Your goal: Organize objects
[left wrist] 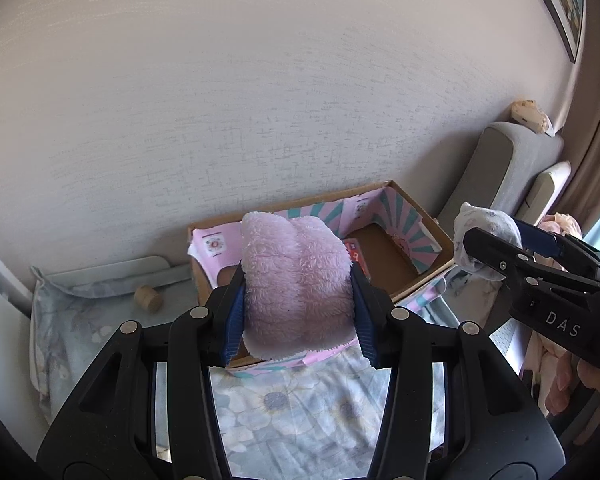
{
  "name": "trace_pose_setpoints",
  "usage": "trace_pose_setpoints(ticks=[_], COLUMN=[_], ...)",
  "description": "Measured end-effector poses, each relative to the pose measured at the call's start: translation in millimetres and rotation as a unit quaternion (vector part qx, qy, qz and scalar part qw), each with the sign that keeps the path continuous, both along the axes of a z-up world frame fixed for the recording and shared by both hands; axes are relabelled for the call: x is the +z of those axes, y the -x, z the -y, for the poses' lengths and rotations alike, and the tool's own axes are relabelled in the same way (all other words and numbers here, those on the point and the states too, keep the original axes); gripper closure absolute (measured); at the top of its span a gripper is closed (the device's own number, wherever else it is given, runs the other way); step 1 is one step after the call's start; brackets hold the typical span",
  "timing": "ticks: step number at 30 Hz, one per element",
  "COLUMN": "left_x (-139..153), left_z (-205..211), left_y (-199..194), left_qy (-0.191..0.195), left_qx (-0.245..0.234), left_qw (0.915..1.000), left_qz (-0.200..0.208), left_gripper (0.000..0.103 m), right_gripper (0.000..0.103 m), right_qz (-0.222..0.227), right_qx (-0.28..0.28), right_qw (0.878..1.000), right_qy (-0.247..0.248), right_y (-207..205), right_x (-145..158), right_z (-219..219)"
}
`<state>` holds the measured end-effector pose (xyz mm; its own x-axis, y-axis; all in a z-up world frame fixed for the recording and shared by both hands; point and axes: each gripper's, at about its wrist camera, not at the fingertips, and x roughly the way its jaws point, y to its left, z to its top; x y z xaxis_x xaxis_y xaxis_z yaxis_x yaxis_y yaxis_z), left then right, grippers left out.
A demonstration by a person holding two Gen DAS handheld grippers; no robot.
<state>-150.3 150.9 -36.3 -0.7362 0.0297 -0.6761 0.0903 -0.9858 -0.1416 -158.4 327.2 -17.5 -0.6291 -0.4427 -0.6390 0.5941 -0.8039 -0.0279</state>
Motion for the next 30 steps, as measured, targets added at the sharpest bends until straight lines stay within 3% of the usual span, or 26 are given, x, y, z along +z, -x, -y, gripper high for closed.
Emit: trace_pose_setpoints(ticks=[16,23,30], left_x=[-17,-39,-71], left_z=[-2,4,10], left_y=[70,103,140], left_qy=[0.033,0.026,0.006], left_qx=[-0.054,-0.079,-0.1], left_qw=[0.9971,0.9939,0.9863], left_qz=[0.042,0.073,0.131], left_gripper=[0.06,0.06,0.06], right_gripper=[0.044,0.044,0.044], right_qz=[0.016,0.046,0.092], right_qx=[0.052,0.076,0.083], right_qw=[0.998,0.994,0.989], right_qy=[-0.037,-0.066,-0.08], right_y=[50,86,119], right_x=[3,-16,-42], right_z=[38,69,89])
